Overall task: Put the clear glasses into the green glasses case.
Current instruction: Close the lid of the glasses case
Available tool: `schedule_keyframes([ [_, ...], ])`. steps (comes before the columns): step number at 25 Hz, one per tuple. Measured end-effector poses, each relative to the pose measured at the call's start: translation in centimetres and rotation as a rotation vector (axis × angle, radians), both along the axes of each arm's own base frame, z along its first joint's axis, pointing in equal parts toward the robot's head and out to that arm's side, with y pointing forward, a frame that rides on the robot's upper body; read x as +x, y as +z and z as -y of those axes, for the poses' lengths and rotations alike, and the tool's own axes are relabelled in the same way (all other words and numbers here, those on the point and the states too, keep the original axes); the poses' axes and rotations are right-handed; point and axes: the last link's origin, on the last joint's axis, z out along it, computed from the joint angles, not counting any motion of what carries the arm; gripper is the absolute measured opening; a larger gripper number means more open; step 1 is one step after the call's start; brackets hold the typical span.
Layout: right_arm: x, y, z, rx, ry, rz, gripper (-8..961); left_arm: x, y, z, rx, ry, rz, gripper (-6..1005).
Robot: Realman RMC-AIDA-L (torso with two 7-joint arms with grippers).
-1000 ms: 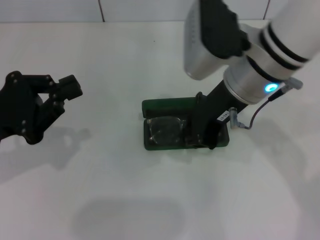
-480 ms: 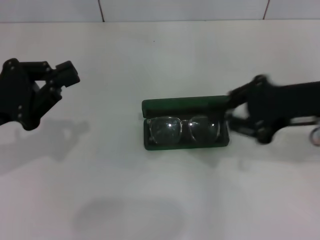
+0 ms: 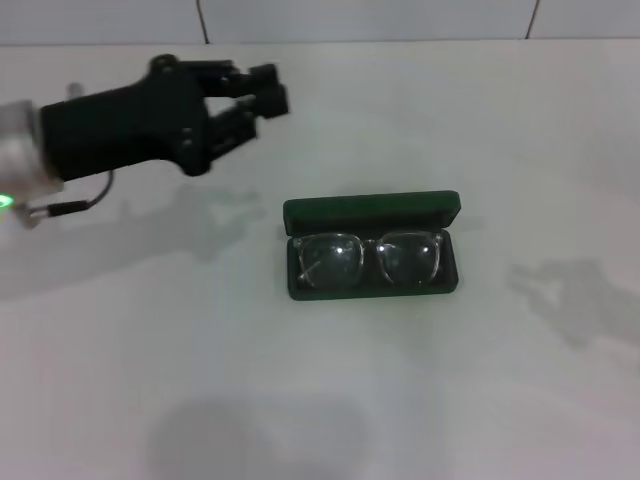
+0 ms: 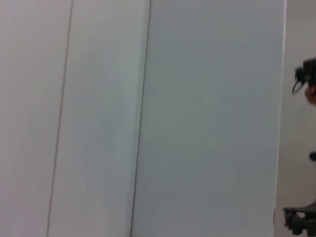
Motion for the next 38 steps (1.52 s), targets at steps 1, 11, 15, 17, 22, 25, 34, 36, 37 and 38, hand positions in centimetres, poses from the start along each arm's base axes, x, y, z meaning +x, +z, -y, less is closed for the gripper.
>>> schedule_keyframes([
  [1, 0.4, -0.2, 0.3, 0.003, -0.008, 0.014, 133, 0.4, -0.7, -0.4, -0.016, -0.001, -0.028, 136],
  [11, 3.2, 0.3, 2.0, 0.092, -0.086, -0.02, 131, 4.6, -8.5, -3.8, -0.138, 0.031, -0.291, 238],
  [15, 3.5, -0.2, 2.3, 0.099, -0.091, -0.033, 131, 4.9, -9.8, -4.9, -0.137, 0.088, -0.357, 231],
  [17, 3.6, -0.5, 2.3, 0.101, -0.091, -0.04, 130, 4.8, -10.0, -5.2, -0.135, 0.111, -0.372, 228],
  [22, 3.6, -0.6, 2.2, 0.104, -0.089, -0.042, 130, 4.4, -10.1, -5.1, -0.15, 0.138, -0.383, 219],
  [25, 3.5, -0.6, 2.1, 0.104, -0.085, -0.043, 129, 4.0, -10.1, -5.0, -0.164, 0.158, -0.385, 213],
  [34, 3.5, -0.9, 1.9, 0.098, -0.088, -0.047, 131, 3.4, -10.3, -4.6, -0.174, 0.179, -0.386, 199],
  [36, 3.5, -1.1, 1.9, 0.101, -0.087, -0.05, 132, 3.3, -10.4, -4.5, -0.178, 0.18, -0.388, 200],
  [37, 3.5, -1.2, 1.9, 0.104, -0.085, -0.052, 132, 3.2, -10.5, -4.4, -0.182, 0.182, -0.39, 200],
  [38, 3.5, -1.2, 1.9, 0.107, -0.085, -0.054, 132, 3.2, -10.6, -4.4, -0.185, 0.183, -0.392, 200],
])
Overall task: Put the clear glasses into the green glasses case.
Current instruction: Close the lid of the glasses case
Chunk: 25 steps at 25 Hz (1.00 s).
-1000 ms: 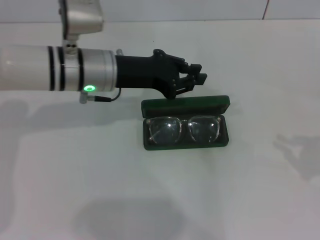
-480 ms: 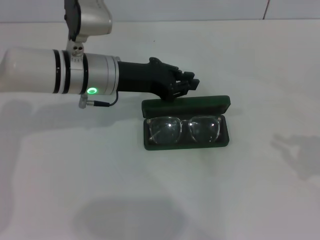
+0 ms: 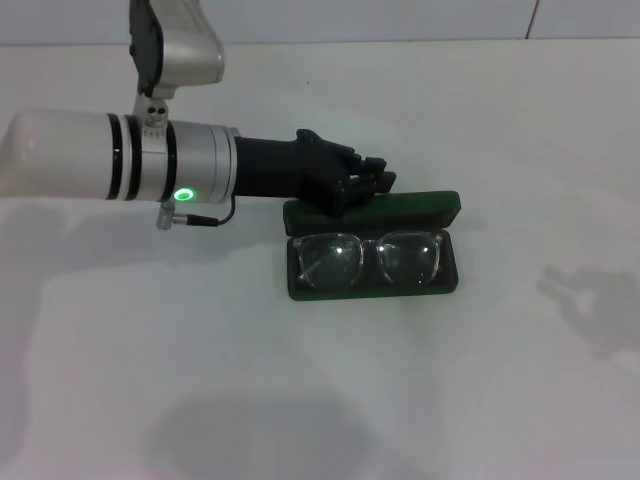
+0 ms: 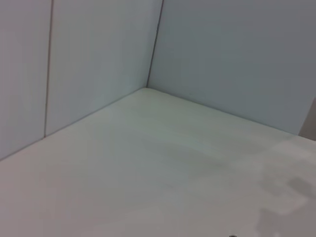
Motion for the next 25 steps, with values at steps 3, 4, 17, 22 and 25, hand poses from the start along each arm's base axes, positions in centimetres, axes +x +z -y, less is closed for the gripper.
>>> schedule_keyframes([
  [3, 0.1, -0.2, 0.0, 0.007, 0.001, -0.006, 133, -0.2, -0.2, 0.1, -0.001, 0.004, -0.006, 200],
  [4, 0.1, -0.3, 0.0, 0.008, 0.002, -0.007, 134, -0.2, -0.2, 0.1, 0.0, 0.008, -0.008, 201],
  [17, 0.1, -0.3, 0.1, 0.008, 0.001, -0.008, 138, -0.5, -0.6, -0.1, 0.013, 0.029, -0.027, 203],
  [22, 0.1, -0.3, 0.1, 0.009, 0.001, -0.01, 140, -0.6, -1.0, 0.1, -0.006, 0.018, -0.05, 204],
  [25, 0.1, -0.3, 0.0, 0.011, 0.002, -0.012, 141, -0.6, -1.2, 0.3, -0.017, 0.009, -0.064, 205],
])
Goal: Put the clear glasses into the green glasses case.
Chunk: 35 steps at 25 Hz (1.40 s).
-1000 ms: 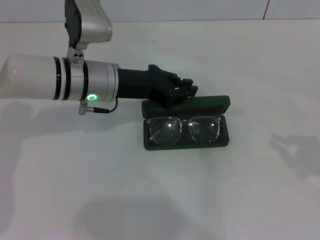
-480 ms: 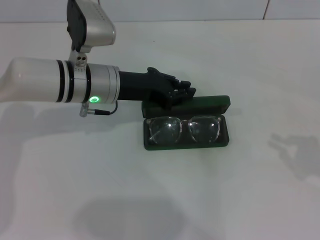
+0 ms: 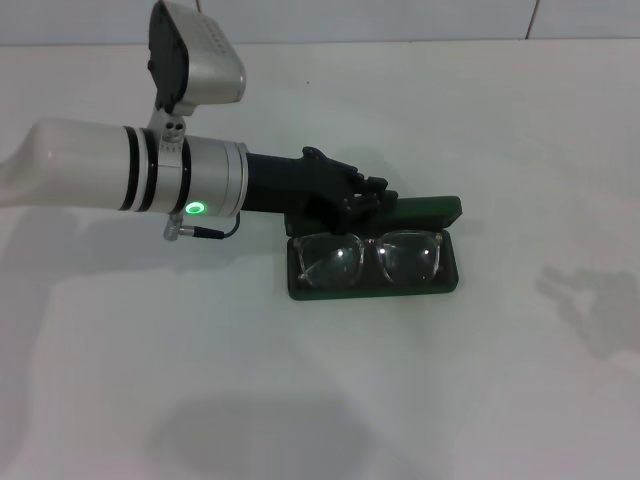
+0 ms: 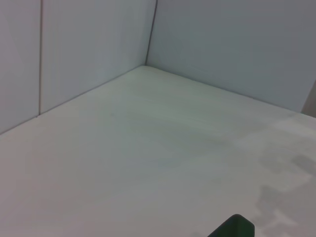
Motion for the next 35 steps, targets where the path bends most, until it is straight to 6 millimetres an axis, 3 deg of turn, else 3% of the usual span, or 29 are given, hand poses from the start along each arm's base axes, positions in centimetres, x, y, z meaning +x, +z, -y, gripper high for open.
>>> schedule_keyframes([
  [27, 0.2, -0.1, -0.4, 0.018, -0.018, 0.008, 150, -0.6, -1.5, 2.6, -0.117, -0.146, -0.079, 210],
  [35, 0.2, -0.2, -1.0, 0.021, -0.027, 0.02, 152, 1.0, 0.6, 3.8, -0.136, -0.198, 0.069, 211],
])
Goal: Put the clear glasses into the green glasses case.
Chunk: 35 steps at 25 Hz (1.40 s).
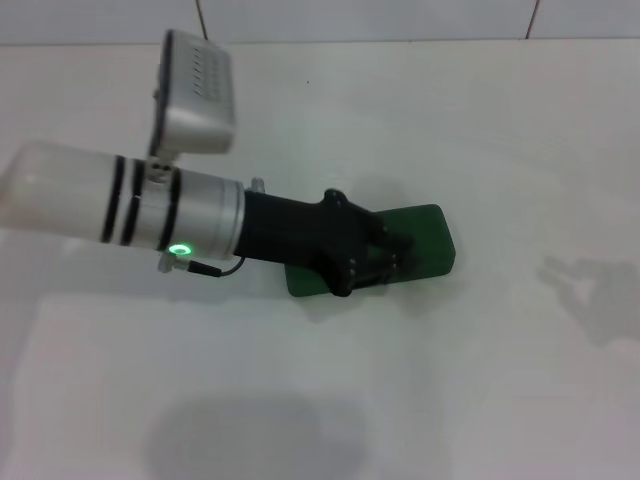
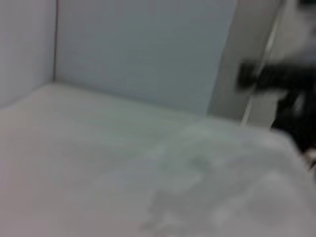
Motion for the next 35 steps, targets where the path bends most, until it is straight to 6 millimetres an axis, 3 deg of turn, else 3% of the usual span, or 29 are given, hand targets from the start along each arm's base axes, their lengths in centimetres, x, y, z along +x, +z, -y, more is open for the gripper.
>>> schedule_keyframes([
  [7, -0.4, -0.4, -0.5, 0.008, 0.023, 0.009, 155, 0.9, 3.5, 2.3, -0.097, 0.005, 0.167, 212],
  [11, -1.9, -1.7, -0.9, -0.057, 0.104, 0.013, 156, 0.5, 4.6, 4.6, -0.137, -0.112, 0.251, 213],
  [19, -5.7, -5.0, -1.9, -0.346, 0.242, 0.026, 323, -1.3, 7.6, 6.2, -0.089, -0.089, 0.323, 602],
  [22, -6.3, -5.5, -2.2, -0.369, 0.264, 0.035, 386, -2.6, 9.2, 6.3, -0.025, -0.044, 0.364, 667],
  [25, -6.8, -5.5, -2.4, -0.378, 0.286, 0.031, 530, -3.8, 10.3, 6.6, 0.024, -0.002, 0.385, 732],
  [30, -7.4, -5.3, -2.3, -0.391, 0.329, 0.016, 794, -4.7, 10.8, 7.2, 0.039, 0.027, 0.403, 733],
  [35, -8.0, -5.4, -2.4, -0.401, 0.352, 0.0, 794, -5.0, 10.8, 7.5, 0.04, 0.026, 0.397, 734],
])
